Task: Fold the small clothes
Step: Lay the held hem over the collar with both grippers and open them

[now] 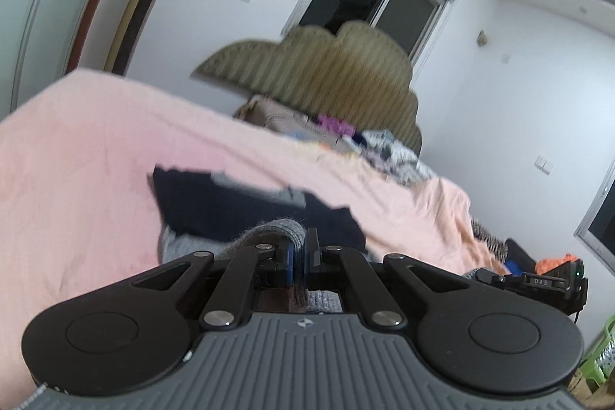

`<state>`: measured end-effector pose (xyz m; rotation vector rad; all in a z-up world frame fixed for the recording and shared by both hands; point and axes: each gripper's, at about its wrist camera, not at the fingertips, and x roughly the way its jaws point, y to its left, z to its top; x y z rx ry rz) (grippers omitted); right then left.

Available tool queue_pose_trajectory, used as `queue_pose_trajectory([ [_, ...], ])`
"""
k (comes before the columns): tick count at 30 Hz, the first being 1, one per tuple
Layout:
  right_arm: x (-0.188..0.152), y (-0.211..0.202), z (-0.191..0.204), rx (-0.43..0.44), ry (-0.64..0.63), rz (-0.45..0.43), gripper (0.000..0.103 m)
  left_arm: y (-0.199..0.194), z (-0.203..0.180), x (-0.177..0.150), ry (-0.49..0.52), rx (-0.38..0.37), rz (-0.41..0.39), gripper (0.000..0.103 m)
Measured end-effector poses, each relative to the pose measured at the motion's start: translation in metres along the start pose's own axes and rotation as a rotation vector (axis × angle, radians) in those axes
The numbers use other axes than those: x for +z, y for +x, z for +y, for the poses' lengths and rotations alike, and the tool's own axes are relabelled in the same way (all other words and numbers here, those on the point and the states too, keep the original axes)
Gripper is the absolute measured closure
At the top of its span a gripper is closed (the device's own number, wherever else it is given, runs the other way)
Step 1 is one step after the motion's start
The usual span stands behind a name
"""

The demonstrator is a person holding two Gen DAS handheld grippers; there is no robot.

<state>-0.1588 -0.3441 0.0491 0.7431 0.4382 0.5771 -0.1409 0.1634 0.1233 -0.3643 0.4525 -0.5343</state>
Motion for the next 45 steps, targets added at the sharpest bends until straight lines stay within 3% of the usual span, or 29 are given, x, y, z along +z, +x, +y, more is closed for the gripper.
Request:
queue_pose_trajectory([
  [8,0.044,0.034,-0.009,-0.006,0.057,-0.090,0.097,0.039,-0.005,0.040,-0.015,0.007,-0.028,0.099],
  [16,0.086,0.080,-0.041,-0.067,0.136,-0.157,0.097,0.105,0.014,0.075,-0.027,0.174,0.018,0.099],
  [22,0.103,0.108,-0.068,-0.108,0.196,-0.174,0.097,0.141,0.035,0.093,-0.055,0.224,0.053,0.099],
  [33,0.126,0.157,-0.115,-0.185,0.297,-0.185,0.097,0.214,0.068,0.110,-0.091,0.323,0.094,0.099],
  [45,0.136,0.212,-0.177,-0.274,0.438,-0.144,0.097,0.304,0.128,0.098,-0.158,0.446,0.221,0.099],
])
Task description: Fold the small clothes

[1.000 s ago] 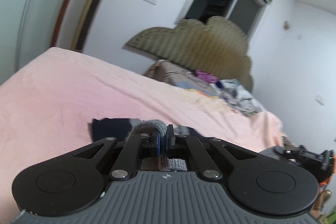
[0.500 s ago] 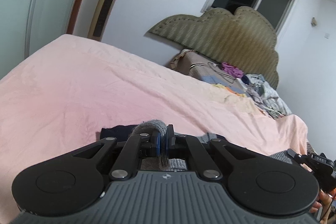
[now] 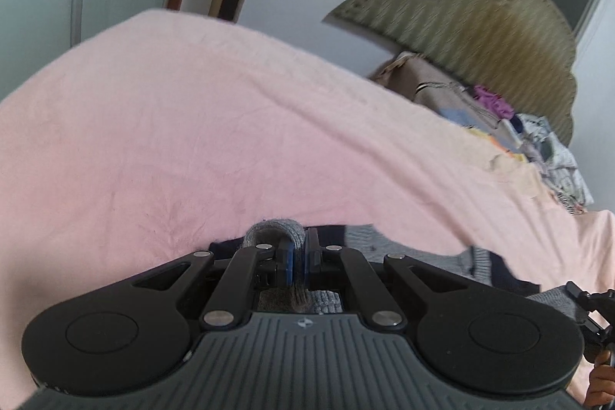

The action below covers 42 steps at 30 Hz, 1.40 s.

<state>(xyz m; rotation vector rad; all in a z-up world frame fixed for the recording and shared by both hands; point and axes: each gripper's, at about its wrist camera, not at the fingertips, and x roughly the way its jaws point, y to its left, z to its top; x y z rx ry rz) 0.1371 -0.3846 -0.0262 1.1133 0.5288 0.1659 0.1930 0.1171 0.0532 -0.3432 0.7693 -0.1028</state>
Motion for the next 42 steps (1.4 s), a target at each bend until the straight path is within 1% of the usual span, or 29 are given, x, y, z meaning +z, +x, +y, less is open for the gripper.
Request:
queue_pose_trajectory([
  [3,0.003,0.011,-0.010,-0.017,0.041,0.012,0.094,0.017,0.006,-0.002,-0.014,0.021,0.031,0.096],
  [4,0.003,0.015,-0.013,-0.024,0.056,0.010,0.094,0.021,0.008,-0.003,-0.020,0.035,0.038,0.093],
  [6,0.004,0.020,-0.020,-0.038,0.081,0.018,0.094,0.027,0.014,-0.004,-0.029,0.038,0.049,0.085],
  [7,0.004,0.022,-0.022,-0.046,0.090,0.023,0.093,0.028,0.016,-0.004,-0.038,0.033,0.051,0.078],
  [8,0.004,0.024,-0.024,-0.051,0.094,0.027,0.091,0.028,0.017,-0.003,-0.048,0.029,0.051,0.065],
  [9,0.004,0.025,-0.025,-0.057,0.094,0.030,0.089,0.027,0.019,-0.002,-0.055,0.033,0.044,0.056],
  [10,0.004,0.025,-0.026,-0.059,0.093,0.030,0.086,0.023,0.017,0.000,-0.056,0.046,0.027,0.037],
  [11,0.004,0.025,-0.026,-0.058,0.088,0.031,0.078,0.019,0.017,0.002,-0.052,0.063,-0.003,0.026],
  [12,0.004,0.026,-0.025,-0.056,0.083,0.030,0.073,0.015,0.017,0.004,-0.045,0.078,-0.033,0.025],
  [14,0.004,0.024,-0.022,-0.047,0.070,0.021,0.047,0.007,0.015,0.008,-0.027,0.105,-0.060,0.025],
  [16,0.005,0.021,-0.016,-0.039,0.047,0.001,0.037,0.001,0.014,0.010,-0.012,0.128,-0.066,0.025],
  [18,0.005,0.015,-0.005,-0.053,-0.009,-0.013,0.035,-0.007,0.011,0.005,0.016,0.146,-0.066,0.024],
  [21,0.000,-0.001,0.016,-0.117,-0.175,-0.018,0.033,-0.023,0.006,-0.012,0.097,0.153,-0.070,0.021],
  [23,-0.008,-0.015,0.028,-0.183,-0.309,-0.015,0.033,-0.036,0.006,-0.027,0.160,0.155,-0.077,0.017],
  [26,-0.028,-0.036,0.039,-0.314,-0.524,0.006,0.033,-0.054,0.010,-0.054,0.225,0.175,-0.098,0.015],
  [29,-0.052,-0.056,0.040,-0.430,-0.722,0.050,0.033,-0.069,0.015,-0.077,0.249,0.168,-0.090,0.014],
  [31,-0.070,-0.069,0.040,-0.490,-0.825,0.056,0.033,-0.076,0.018,-0.090,0.253,0.156,-0.078,0.014],
  [32,-0.076,-0.077,0.037,-0.493,-0.845,0.064,0.033,-0.079,0.020,-0.095,0.250,0.150,-0.071,0.014],
  [33,-0.079,-0.086,0.034,-0.462,-0.829,0.083,0.033,-0.083,0.022,-0.100,0.244,0.141,-0.067,0.014],
  [35,-0.082,-0.102,0.027,-0.349,-0.751,0.119,0.033,-0.092,0.025,-0.107,0.239,0.106,-0.059,0.014],
  [36,-0.084,-0.108,0.026,-0.307,-0.725,0.128,0.033,-0.095,0.024,-0.109,0.242,0.098,-0.060,0.014],
  [37,-0.088,-0.112,0.027,-0.290,-0.724,0.132,0.033,-0.099,0.022,-0.113,0.253,0.093,-0.063,0.014],
  [39,-0.103,-0.108,0.033,-0.306,-0.796,0.157,0.033,-0.103,0.016,-0.120,0.292,0.077,-0.062,0.014],
  [41,-0.119,-0.096,0.038,-0.363,-0.893,0.184,0.033,-0.101,0.007,-0.131,0.355,0.074,-0.053,0.014],
  [42,-0.127,-0.090,0.038,-0.401,-0.940,0.195,0.033,-0.098,0.004,-0.137,0.388,0.086,-0.048,0.014],
])
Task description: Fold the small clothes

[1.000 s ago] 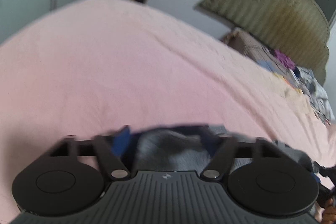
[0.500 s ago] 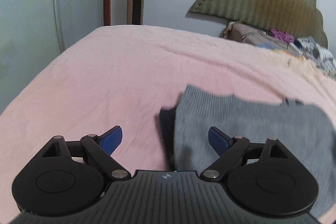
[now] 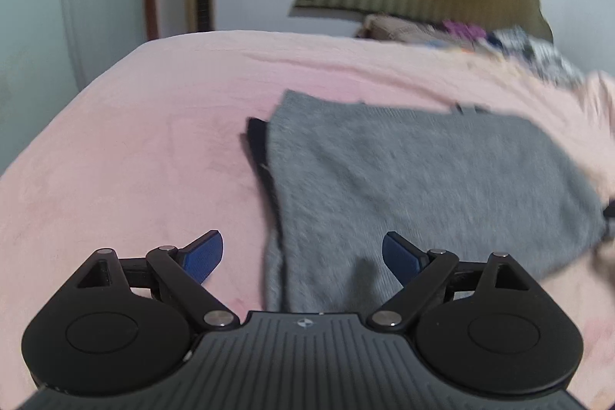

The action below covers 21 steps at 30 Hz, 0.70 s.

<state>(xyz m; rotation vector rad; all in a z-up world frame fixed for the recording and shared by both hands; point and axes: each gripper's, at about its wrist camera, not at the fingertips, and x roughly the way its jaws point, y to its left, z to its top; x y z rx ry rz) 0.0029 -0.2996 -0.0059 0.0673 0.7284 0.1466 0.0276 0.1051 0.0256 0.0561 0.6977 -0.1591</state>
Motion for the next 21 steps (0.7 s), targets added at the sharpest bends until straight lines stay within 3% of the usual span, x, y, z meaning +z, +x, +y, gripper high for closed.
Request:
queue_pose_trajectory([
  [2,-0.006,0.009,0.010,-0.132,-0.099,0.034,0.033,0.006,-0.006,-0.010,0.062,0.042,0.016,0.013],
  [3,-0.010,0.013,0.013,-0.248,-0.163,0.042,0.032,0.009,-0.004,-0.014,0.075,0.070,0.025,0.013],
  [4,-0.015,0.014,0.013,-0.349,-0.214,0.038,0.023,0.012,0.000,-0.017,0.076,0.098,0.036,0.013],
  [5,-0.017,0.011,0.009,-0.384,-0.225,0.024,0.018,0.014,0.007,-0.020,0.060,0.114,0.050,0.011],
  [9,-0.013,-0.007,0.013,-0.408,-0.192,-0.037,0.018,0.008,0.025,-0.015,-0.029,0.093,0.060,0.014],
  [11,-0.008,-0.011,0.025,-0.351,-0.215,-0.085,0.018,0.002,0.017,-0.010,-0.016,0.083,0.023,0.012],
  [14,-0.004,0.003,0.040,-0.275,-0.252,-0.060,0.018,0.007,-0.001,-0.012,0.047,0.055,0.039,0.011],
  [17,-0.010,0.026,0.038,-0.390,-0.274,0.016,0.018,0.012,0.000,-0.023,0.047,0.083,0.059,0.010],
  [19,-0.009,0.018,0.039,-0.437,-0.253,-0.034,0.018,0.005,0.008,-0.021,-0.010,0.074,0.056,0.011],
  [21,-0.003,0.001,0.047,-0.345,-0.210,-0.122,0.018,-0.002,0.007,-0.012,-0.027,0.095,0.014,0.011],
])
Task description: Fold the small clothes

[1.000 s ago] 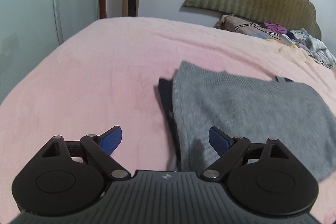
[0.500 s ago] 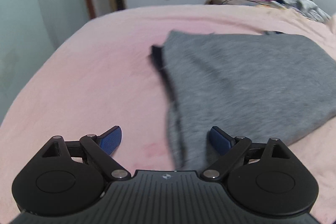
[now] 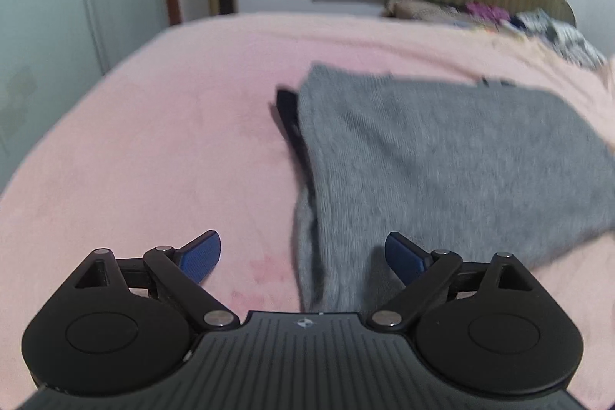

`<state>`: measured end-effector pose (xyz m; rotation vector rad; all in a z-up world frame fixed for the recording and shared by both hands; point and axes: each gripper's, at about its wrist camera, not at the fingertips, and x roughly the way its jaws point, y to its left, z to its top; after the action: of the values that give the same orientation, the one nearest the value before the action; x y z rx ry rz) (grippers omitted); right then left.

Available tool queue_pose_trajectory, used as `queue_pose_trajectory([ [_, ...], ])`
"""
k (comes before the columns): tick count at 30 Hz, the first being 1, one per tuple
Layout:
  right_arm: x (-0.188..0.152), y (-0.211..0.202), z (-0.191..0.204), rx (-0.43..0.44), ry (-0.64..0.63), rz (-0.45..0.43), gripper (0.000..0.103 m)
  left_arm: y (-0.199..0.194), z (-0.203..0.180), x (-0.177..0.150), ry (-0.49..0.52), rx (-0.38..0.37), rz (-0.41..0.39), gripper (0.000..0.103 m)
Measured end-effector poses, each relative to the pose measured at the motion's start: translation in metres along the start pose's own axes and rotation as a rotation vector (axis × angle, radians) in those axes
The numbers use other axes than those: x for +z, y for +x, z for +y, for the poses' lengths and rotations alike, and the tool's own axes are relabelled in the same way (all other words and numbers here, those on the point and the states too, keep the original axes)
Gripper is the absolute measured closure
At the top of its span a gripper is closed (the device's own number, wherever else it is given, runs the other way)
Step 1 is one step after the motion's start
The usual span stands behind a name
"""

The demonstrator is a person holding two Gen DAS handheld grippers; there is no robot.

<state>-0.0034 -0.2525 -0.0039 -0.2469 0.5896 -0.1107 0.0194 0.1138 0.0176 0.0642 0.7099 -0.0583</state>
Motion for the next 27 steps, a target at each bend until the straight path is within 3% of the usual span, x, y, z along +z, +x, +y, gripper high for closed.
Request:
queue_pose_trajectory([
  [3,0.012,-0.008,0.017,0.182,0.052,-0.060,0.018,-0.007,-0.019,0.014,0.021,-0.010,-0.057,0.011],
  [5,0.015,-0.001,0.036,0.229,0.037,-0.047,0.018,-0.005,-0.035,0.018,0.015,-0.057,-0.049,0.011],
  [7,0.013,0.010,0.052,0.235,0.012,-0.014,0.018,0.002,-0.049,0.014,0.021,-0.087,-0.022,0.010],
  [11,-0.003,0.031,0.054,0.203,0.027,0.078,0.017,0.018,-0.058,-0.001,0.040,-0.054,0.032,0.010],
  [17,-0.008,0.023,0.037,0.186,0.096,0.053,0.016,0.018,-0.058,-0.004,0.039,-0.051,0.032,0.009],
  [22,-0.012,0.028,0.038,0.198,0.097,0.090,0.016,0.014,-0.060,-0.003,0.052,-0.047,0.036,0.008],
  [27,-0.003,0.012,0.043,0.219,0.097,0.041,0.016,0.009,-0.059,0.003,0.067,-0.043,0.026,0.008],
])
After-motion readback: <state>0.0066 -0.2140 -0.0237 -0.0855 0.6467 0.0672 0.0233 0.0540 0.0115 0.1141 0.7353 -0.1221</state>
